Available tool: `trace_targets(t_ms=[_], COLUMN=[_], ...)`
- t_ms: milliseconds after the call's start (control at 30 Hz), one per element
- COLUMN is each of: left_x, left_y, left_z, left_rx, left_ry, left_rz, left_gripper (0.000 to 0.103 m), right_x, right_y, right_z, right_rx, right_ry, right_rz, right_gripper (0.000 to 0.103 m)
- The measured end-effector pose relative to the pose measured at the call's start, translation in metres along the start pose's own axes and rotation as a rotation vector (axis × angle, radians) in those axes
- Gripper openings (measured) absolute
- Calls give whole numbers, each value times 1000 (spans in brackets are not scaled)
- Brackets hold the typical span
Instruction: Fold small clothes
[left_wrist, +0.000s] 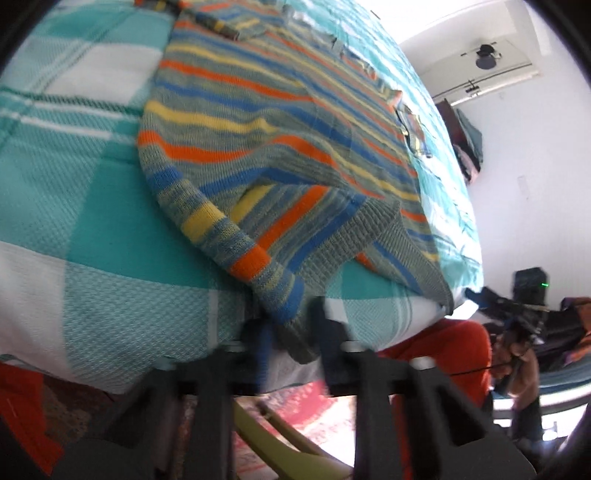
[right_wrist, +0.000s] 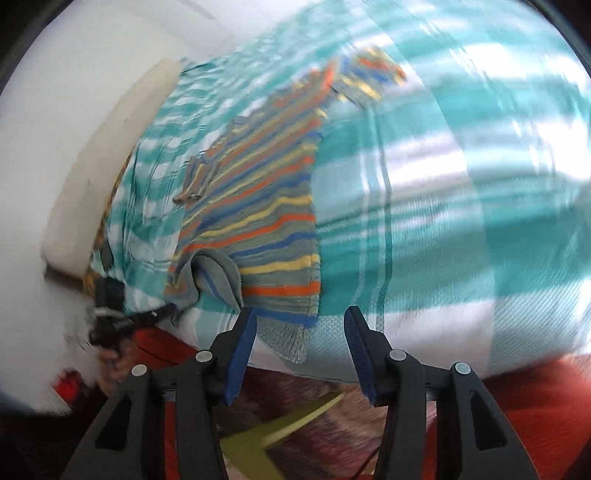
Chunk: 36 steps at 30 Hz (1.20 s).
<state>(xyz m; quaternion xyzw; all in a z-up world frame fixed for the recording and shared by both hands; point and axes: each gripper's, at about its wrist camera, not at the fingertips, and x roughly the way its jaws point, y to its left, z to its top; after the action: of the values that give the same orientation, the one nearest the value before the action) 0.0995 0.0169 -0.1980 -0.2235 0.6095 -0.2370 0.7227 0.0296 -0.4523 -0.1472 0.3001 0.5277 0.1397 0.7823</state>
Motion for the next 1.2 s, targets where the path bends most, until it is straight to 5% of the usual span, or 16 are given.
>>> trace_targets(t_ms=[200, 333, 500, 533, 633, 667, 700, 733, 767, 900, 1033, 1200], left_x=[-40, -70, -52, -46, -36, -34, -33, -31, -29, -46, -26, -52], left_y=[-8, -3, 31, 36, 40, 38, 35, 31, 26, 16, 38, 20], left_z=[0, 6, 17, 18, 12, 11, 10, 7, 7, -5, -1, -4], left_rx=[129, 320, 259, 229, 175, 166, 166, 168, 166, 235, 167, 206], left_ry=[4, 100, 172, 166, 152, 137, 127, 130, 147, 143, 234, 168], left_rz=[-84, -18, 71, 77, 31, 18, 23, 21, 4, -27, 106, 54], left_gripper=[5, 5, 7, 10, 48, 51, 49, 19, 6, 5, 5, 5], right_x=[49, 68, 79, 80, 86, 87, 87, 86, 82, 48, 48, 63], right_y=[-17, -5, -1, -3, -7, -6, -5, -4, -2, 8, 7, 9], right_z=[2, 3, 4, 4, 2, 2, 1, 3, 3, 7, 6, -1], right_rx=[109, 80, 56, 69, 90, 76, 61, 54, 50, 5, -21, 1], right_ry=[136, 198, 213, 205, 212, 226, 242, 251, 255, 234, 269, 299], right_rz=[42, 99, 87, 87, 102, 111, 112, 106, 102, 132, 45, 51], right_gripper=[50, 44, 41, 41, 42, 39, 15, 6, 6, 6, 6, 6])
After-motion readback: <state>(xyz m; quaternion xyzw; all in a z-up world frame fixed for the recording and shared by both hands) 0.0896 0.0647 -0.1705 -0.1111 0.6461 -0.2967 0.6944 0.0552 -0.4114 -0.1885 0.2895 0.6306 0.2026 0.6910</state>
